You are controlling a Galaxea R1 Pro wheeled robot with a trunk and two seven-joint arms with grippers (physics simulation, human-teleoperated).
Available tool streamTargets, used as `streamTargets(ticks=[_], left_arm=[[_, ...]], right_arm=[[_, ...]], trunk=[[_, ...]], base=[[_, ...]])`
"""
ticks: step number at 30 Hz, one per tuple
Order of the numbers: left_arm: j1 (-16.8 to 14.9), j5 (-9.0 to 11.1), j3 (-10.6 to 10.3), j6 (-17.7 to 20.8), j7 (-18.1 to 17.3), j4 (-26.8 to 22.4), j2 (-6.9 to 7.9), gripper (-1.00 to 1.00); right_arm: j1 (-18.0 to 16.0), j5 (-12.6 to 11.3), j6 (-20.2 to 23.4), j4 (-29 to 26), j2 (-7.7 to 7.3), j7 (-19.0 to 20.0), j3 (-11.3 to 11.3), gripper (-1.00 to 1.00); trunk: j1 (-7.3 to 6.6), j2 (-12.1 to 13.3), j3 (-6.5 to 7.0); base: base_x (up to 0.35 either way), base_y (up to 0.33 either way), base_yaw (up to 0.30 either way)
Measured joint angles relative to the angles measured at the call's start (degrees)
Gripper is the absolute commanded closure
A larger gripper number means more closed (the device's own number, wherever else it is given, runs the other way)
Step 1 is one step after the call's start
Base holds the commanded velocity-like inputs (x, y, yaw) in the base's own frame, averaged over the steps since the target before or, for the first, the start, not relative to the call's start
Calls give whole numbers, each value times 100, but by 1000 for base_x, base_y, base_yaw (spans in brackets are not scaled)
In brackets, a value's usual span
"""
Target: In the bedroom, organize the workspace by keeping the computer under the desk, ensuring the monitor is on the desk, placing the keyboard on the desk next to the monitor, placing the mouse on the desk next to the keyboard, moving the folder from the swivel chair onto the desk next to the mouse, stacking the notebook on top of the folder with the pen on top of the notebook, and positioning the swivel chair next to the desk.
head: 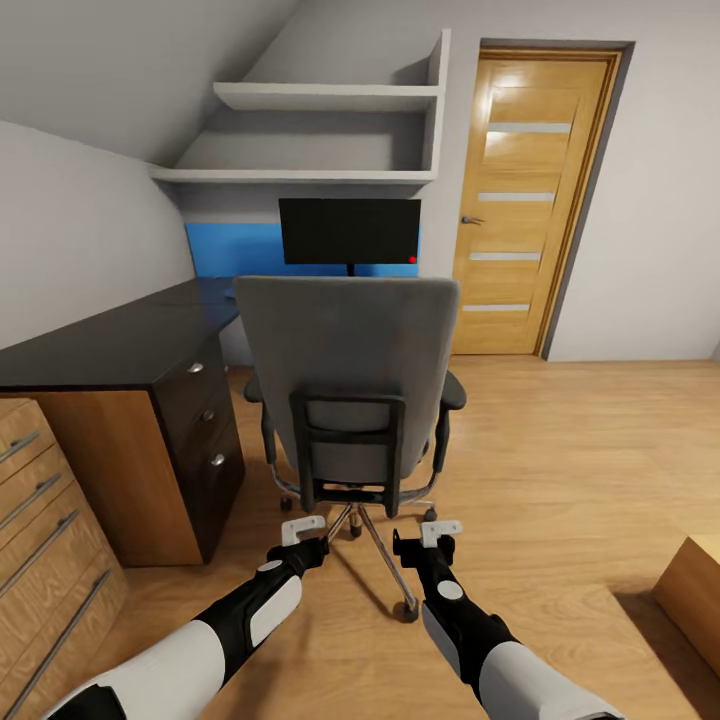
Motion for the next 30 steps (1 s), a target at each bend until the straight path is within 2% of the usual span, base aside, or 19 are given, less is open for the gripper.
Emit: streamTargets(ticks=[13,30], left_arm=[[0,-1,-7,-5,0,0,-3,-100],[0,-10,-25,-5,0,2,-5,-100]], right_arm=[[0,-1,-59,9,0,-2,1,-100],[0,-3,-63,1,0,-16,5,-100]], trunk=[[1,0,0],[0,0,0]], base=[[97,0,0],[186,0,0]])
